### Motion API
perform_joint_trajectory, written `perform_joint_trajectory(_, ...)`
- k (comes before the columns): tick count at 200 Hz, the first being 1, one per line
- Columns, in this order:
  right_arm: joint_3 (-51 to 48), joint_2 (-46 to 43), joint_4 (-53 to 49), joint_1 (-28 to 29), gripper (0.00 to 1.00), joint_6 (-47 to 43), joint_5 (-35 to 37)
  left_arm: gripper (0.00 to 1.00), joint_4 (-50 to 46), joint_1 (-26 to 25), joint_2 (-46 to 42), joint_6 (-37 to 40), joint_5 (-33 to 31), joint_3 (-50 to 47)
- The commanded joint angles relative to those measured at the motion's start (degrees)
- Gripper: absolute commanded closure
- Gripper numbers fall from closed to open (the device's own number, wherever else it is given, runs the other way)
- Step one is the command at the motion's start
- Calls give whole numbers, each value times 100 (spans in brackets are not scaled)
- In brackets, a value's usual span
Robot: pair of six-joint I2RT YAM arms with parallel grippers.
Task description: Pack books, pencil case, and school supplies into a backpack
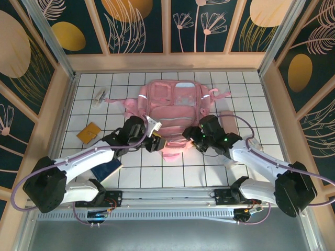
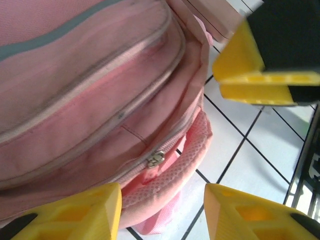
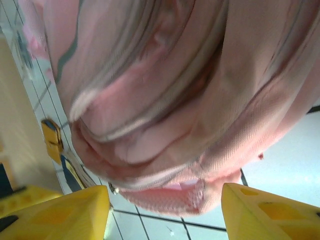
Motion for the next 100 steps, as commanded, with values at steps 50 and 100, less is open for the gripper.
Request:
perform_joint_trajectory(50,60,870,1183,-28,72,558,-84,51,56,-222,851,99,27,204)
perform_joint_trajectory(100,333,875,508,2,46,919,78,49,-92,-221,1377,127,120,501)
